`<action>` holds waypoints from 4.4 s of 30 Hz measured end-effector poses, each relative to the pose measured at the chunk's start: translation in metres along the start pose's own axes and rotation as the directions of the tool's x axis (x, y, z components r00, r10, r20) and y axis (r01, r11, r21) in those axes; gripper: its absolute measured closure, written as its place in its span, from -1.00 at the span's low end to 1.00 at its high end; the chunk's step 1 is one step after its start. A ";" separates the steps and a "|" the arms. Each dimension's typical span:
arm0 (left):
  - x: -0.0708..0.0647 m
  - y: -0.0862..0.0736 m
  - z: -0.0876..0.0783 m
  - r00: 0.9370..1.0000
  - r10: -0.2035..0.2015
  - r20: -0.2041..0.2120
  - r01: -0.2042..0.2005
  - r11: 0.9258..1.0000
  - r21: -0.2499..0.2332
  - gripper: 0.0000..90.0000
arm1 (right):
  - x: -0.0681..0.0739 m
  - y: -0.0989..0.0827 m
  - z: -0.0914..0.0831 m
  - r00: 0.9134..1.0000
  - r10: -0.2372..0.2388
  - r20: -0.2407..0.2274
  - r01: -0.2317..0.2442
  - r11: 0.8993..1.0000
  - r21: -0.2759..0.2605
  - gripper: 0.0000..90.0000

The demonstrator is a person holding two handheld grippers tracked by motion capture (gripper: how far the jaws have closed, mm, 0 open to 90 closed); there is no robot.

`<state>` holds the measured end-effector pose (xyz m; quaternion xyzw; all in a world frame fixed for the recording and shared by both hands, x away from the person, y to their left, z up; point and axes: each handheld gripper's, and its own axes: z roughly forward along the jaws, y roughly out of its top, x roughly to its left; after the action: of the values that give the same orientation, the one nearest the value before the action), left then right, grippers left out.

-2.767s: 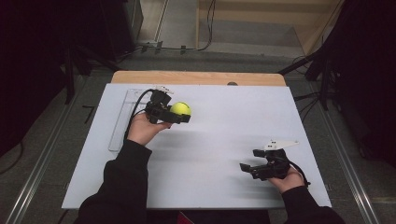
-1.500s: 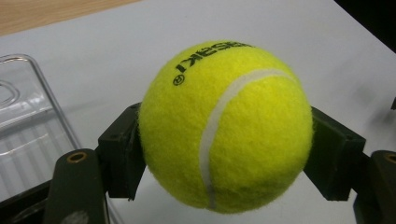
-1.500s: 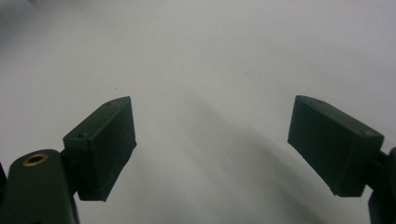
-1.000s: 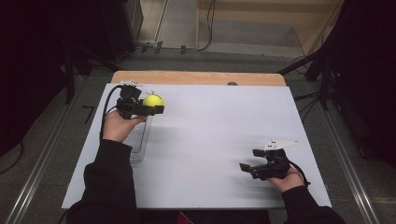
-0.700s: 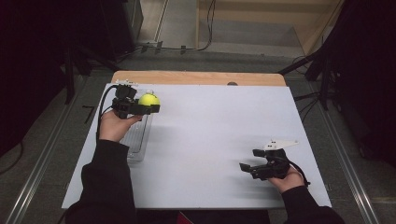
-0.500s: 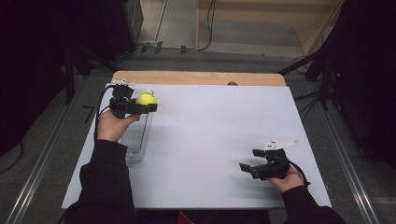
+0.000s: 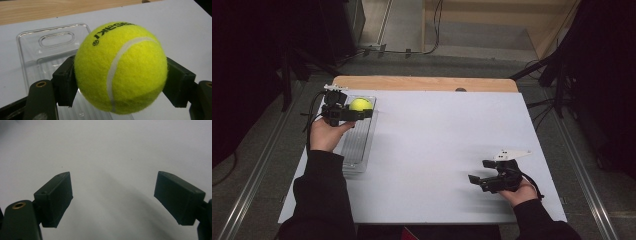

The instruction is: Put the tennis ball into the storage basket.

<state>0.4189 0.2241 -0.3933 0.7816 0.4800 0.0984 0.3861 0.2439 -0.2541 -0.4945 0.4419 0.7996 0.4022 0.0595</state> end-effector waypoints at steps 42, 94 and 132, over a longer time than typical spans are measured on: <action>0.023 -0.020 0.026 0.994 -0.070 -0.089 0.076 0.995 0.071 -0.43 | 0.000 0.000 0.000 1.000 -0.002 0.001 0.002 1.000 0.001 -0.70; -0.006 -0.004 0.008 0.998 -0.044 0.036 0.044 0.999 0.013 -0.49 | 0.000 0.002 0.002 1.000 -0.007 -0.006 0.007 1.000 0.002 -0.70; -0.061 -0.018 0.029 0.969 0.023 0.247 -0.041 0.997 0.068 -0.48 | 0.000 0.001 -0.001 1.000 -0.002 -0.003 0.002 1.000 -0.007 -0.70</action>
<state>0.3898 0.1636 -0.4123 0.8088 0.4193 -0.0106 0.4121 0.2438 -0.2543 -0.4933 0.4403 0.7988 0.4054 0.0604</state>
